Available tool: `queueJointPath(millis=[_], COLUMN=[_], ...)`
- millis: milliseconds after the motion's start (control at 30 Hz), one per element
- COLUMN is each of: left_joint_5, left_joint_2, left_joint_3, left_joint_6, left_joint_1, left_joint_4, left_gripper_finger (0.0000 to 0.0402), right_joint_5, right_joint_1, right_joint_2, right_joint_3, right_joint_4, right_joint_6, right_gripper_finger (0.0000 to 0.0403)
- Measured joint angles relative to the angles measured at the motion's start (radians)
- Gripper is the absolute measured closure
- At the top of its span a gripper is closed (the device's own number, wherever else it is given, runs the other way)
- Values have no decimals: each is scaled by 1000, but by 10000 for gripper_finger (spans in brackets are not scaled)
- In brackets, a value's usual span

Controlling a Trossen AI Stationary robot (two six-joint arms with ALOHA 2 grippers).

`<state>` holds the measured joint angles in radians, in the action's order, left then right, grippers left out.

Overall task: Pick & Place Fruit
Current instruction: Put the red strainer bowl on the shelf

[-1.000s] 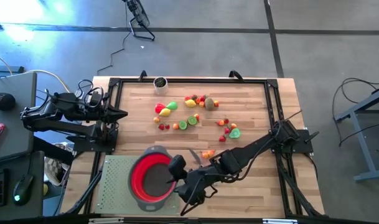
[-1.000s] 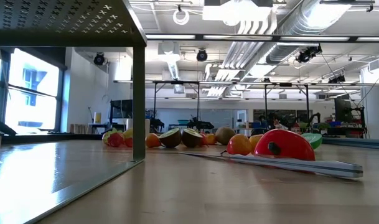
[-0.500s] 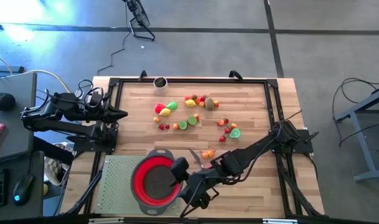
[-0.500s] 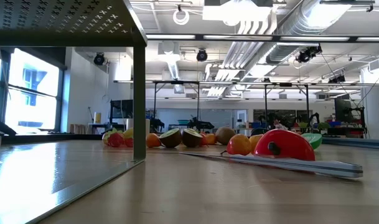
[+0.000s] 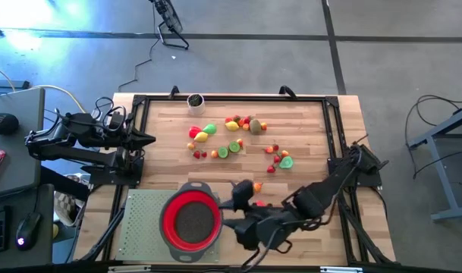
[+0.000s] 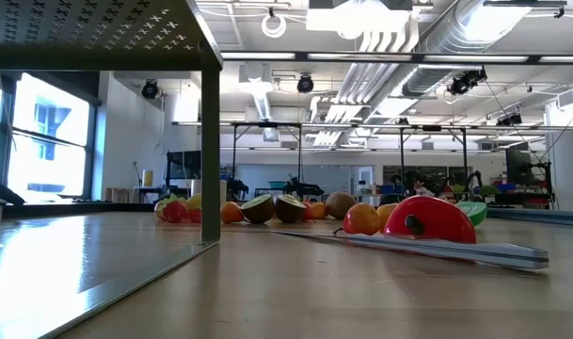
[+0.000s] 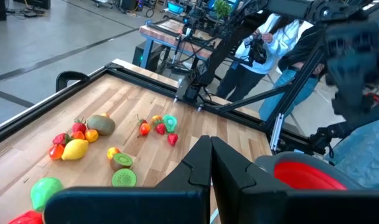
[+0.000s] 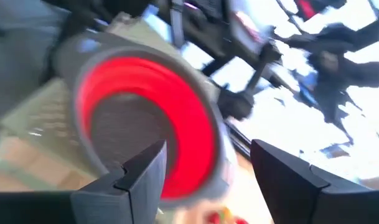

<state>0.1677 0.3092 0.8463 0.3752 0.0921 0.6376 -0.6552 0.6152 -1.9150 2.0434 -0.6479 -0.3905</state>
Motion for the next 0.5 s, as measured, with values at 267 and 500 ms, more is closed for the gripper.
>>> queueJointPath(millis=[267, 500], left_joint_5=[-58, -80], left_joint_2=[0, 0], left_joint_3=[0, 0], left_joint_6=[63, 60], left_joint_1=[0, 0], left_joint_4=[0, 1], left_gripper_finger=[402, 402], right_joint_5=[-302, -288], right_joint_1=[56, 79], right_joint_2=[103, 204], right_joint_3=[0, 0], right_joint_4=[-92, -286], right_joint_6=[270, 642], right_gripper_finger=[179, 248])
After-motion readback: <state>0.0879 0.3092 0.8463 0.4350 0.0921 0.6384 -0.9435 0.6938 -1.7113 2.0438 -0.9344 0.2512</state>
